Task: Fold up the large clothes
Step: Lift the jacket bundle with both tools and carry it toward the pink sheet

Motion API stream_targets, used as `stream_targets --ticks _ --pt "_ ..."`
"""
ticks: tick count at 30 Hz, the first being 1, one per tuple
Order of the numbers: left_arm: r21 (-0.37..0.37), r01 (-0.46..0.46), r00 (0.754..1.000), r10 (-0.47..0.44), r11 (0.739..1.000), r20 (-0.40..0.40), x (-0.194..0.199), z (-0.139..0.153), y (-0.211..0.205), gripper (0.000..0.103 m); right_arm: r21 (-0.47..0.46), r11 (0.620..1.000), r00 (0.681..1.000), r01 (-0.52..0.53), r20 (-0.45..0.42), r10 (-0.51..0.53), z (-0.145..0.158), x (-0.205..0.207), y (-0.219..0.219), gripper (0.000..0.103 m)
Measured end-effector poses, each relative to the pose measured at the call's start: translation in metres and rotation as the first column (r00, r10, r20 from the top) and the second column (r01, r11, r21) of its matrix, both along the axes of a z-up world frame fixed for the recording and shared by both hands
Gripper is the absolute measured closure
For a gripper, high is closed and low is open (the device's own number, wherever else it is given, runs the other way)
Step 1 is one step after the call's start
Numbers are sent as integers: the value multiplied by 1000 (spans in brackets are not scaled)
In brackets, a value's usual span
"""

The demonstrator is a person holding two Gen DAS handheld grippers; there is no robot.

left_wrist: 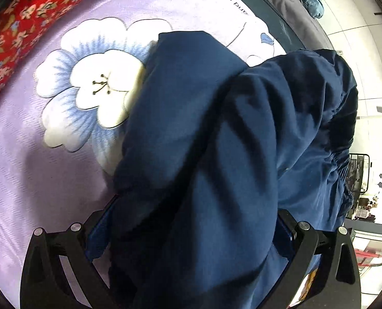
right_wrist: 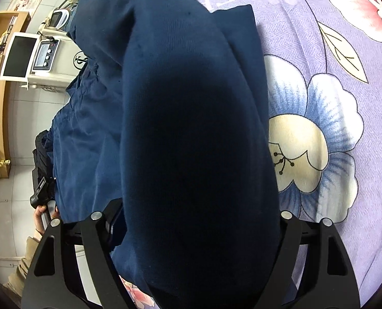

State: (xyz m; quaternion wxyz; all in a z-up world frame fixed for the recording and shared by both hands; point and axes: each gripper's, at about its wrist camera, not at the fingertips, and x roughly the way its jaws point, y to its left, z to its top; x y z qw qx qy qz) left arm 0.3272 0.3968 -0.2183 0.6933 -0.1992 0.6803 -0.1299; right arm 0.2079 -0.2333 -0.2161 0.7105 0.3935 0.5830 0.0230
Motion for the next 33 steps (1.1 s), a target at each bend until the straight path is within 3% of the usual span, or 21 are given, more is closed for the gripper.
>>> stream_targets --ticks 5,10,13,15,18,20,25,30,33 --pt "-29 30 999 -30 999 -24 6 -5 -8 5 1 1000 1000 9 -23 -9 -5 6 0 24" --pt "10 57 998 -57 998 10 10 -3 -20 7 -7 998 997 64 -46 -65 -13 9 -1 23" --pt "39 74 996 -76 996 49 4 6 -28 22 -112 993 998 39 -44 -45 -3 10 14 34" --pt "64 115 988 -121 991 100 -4 19 -36 42 -149 988 998 42 -34 -47 7 8 23 52" --pt "105 179 969 -194 978 155 -14 35 -47 62 -197 980 999 29 -10 -31 27 6 35 70" --pt "124 209 957 -229 970 181 -23 45 -52 69 -234 972 1000 16 14 -13 44 2 45 74" --pt "34 219 942 -221 975 253 -49 83 -50 77 -201 979 995 45 95 -26 88 -22 60 77" --pt "-37 253 926 -230 967 301 -99 119 -44 78 -211 977 988 -21 147 53 136 -63 93 77" --pt "-72 211 944 -184 975 274 -132 123 -38 78 -185 983 991 -18 124 42 143 -91 101 78"
